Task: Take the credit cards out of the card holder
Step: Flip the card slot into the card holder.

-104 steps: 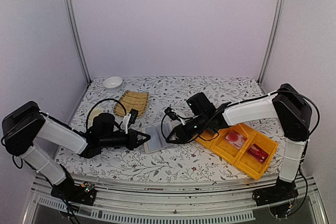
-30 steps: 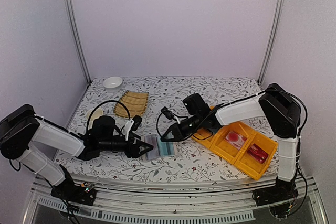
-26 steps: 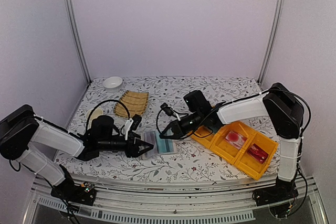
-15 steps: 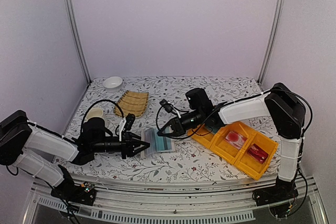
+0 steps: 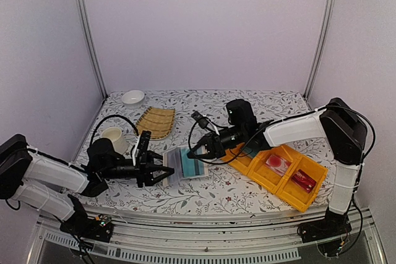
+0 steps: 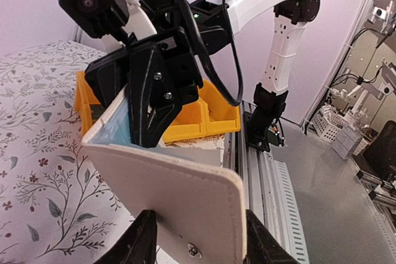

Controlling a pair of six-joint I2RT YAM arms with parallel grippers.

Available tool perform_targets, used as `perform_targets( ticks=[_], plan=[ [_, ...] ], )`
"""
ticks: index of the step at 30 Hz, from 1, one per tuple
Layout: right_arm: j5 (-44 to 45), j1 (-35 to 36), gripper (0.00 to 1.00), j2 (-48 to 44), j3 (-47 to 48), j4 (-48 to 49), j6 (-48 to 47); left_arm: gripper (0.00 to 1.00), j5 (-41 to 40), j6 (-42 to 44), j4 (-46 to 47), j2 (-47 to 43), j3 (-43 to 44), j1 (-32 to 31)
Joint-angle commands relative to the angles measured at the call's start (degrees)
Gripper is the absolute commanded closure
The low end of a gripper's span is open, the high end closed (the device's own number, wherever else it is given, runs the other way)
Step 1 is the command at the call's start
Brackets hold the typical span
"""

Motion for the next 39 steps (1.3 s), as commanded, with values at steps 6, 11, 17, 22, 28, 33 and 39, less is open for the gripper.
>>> perform_targets(
  ticks=[6,11,17,22,28,33,39],
  plan=[
    [-7.7,1.2,0.98,-1.7,-1.1,14.9,6.0,0.66,2.7,-0.9,5.6,-0.2,2.0,-1.3],
    [-8.8,2.0,0.98,-1.4,-0.8,17.1,7.4,0.73,1.3,-1.0,5.5,2.1,3.0,-1.5],
    [-7.0,2.0,0.98,-3.2,-1.4,16.2,7.1,0.71,-2.7,-0.4,2.5,2.3,3.8,-1.6],
    [0.3,2.0,0.98,-5.0,-0.9,8.0,3.5,0.61,-11.8,3.1,-5.6,-0.6,3.7,-1.6],
    [5.1,2.0,0.98,-5.1,-0.3,2.2,1.5,0.43,-13.2,5.3,-12.0,-3.3,3.2,-1.6],
    [6.1,2.0,0.98,-4.9,0.2,1.2,1.1,0.33,-12.8,5.2,-12.7,-3.9,3.4,-1.9],
    [9.8,1.9,0.98,-4.1,2.2,-3.9,-0.2,0.02,-14.9,6.2,-13.4,-3.9,4.4,-3.7]
  ],
)
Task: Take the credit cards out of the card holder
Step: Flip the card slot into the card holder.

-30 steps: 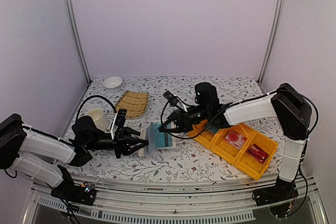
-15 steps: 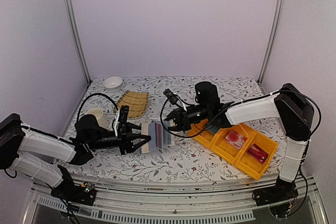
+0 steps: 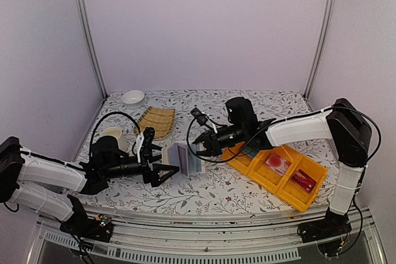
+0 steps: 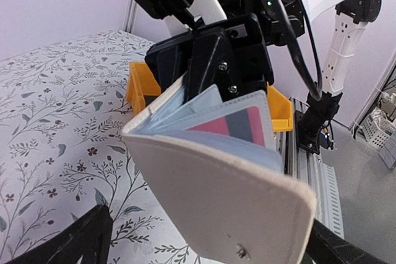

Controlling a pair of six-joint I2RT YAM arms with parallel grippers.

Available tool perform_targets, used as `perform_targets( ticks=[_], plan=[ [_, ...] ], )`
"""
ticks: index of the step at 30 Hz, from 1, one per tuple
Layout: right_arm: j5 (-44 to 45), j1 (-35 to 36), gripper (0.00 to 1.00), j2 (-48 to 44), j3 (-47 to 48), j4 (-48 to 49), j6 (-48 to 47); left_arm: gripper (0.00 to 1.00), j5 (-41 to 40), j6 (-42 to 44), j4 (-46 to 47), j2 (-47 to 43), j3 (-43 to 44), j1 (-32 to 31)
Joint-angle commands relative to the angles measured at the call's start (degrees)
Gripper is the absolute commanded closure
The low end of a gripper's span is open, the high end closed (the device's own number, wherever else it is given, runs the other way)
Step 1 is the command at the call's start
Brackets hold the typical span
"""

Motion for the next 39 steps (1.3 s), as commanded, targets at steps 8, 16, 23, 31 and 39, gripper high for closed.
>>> perform_targets(
  ticks=[8,16,23,31,39],
  plan=[
    [5.0,0.2,0.98,-1.2,2.5,-4.6,-1.2,0.04,-4.9,1.5,-3.5,-1.3,1.7,-2.2],
    [10.8,-0.2,0.98,-1.3,2.5,-7.5,0.7,0.02,-14.5,3.5,-10.9,-1.9,5.0,-4.4],
    [13.4,-0.3,0.98,-1.1,5.4,-10.0,0.6,0.02,-19.2,3.1,-13.6,1.2,8.3,-6.5],
    [14.4,-0.2,0.98,-0.5,6.4,-11.4,0.3,0.04,-27.6,2.9,-17.1,3.7,11.7,-8.6],
    [16.3,-0.3,0.98,-0.3,6.9,-12.9,0.3,0.03,-31.0,2.8,-21.4,5.8,15.2,-9.4]
  ],
)
